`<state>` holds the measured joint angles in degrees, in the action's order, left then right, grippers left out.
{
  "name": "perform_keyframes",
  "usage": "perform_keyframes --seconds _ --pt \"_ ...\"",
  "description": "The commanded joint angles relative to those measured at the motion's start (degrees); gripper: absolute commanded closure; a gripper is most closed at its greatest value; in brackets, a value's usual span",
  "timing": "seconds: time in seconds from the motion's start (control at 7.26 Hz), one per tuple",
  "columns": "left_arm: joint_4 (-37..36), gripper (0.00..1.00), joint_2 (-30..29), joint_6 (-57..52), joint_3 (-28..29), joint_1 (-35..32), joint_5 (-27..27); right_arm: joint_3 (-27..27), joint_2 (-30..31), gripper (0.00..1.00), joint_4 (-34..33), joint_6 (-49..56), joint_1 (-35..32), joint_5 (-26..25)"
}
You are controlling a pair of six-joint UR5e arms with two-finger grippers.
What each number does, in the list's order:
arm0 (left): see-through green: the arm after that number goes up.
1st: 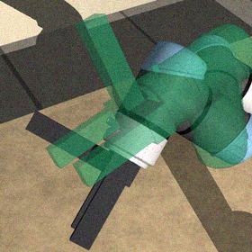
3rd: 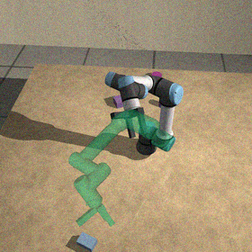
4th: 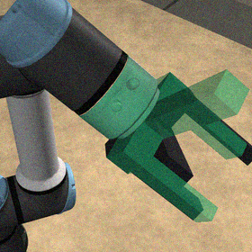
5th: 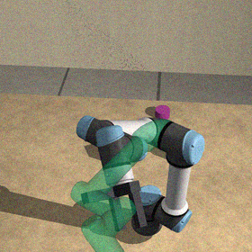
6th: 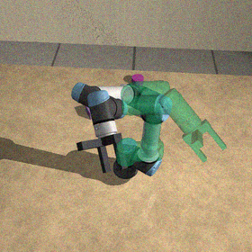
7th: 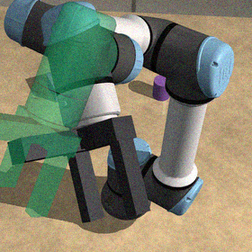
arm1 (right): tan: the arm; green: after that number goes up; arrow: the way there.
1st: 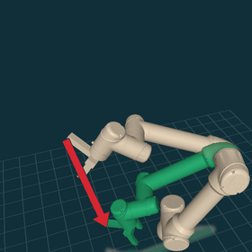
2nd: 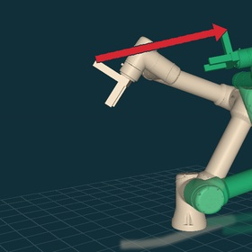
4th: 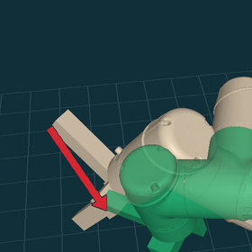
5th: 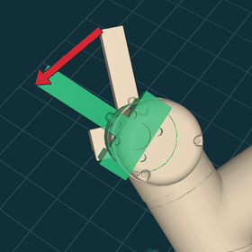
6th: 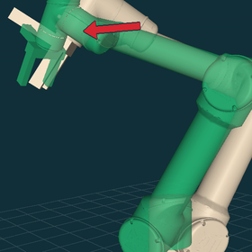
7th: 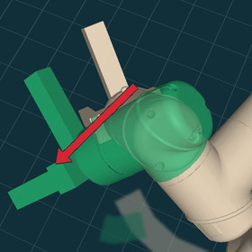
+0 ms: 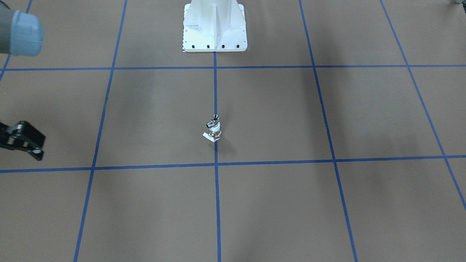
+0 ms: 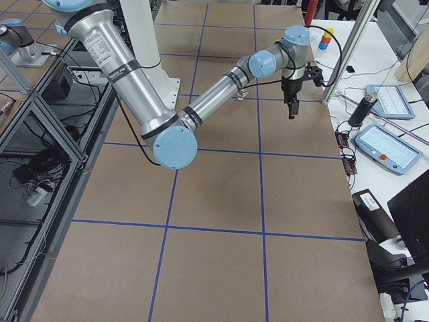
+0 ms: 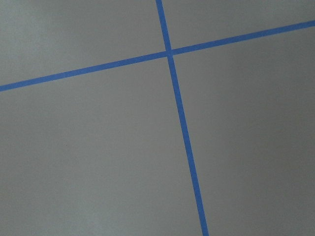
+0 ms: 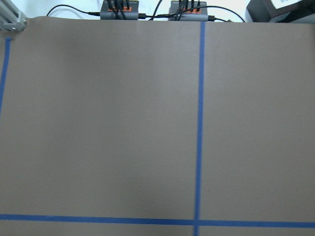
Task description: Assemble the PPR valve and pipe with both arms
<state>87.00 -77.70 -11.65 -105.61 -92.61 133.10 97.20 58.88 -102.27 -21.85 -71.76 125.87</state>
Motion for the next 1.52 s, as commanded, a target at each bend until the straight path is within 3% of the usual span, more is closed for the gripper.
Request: perform_keyframes --seconds 0.0,0.28,0.69,1.38 --pt "0.36 0.00 0.18 0.05 1.20 -0.03 -0.03 -0.25 11.03 0.01 0.49 22.10 -8.54 3.93" --pt "0.54 0.00 0.09 -0.56 0.41 -0.03 -0.12 -0.78 20.96 0.01 0.84 35.59 -14.43 5.08" --pt "0.37 0.00 0.09 -0.39 -0.03 -0.03 -0.47 -1.74 36.43 0.01 12.48 37.67 -17.18 5.00" --pt "-0.34 0.00 0.97 0.05 0.67 -0.03 -0.03 -2.36 37.44 0.01 16.47 29.23 -18.41 4.47"
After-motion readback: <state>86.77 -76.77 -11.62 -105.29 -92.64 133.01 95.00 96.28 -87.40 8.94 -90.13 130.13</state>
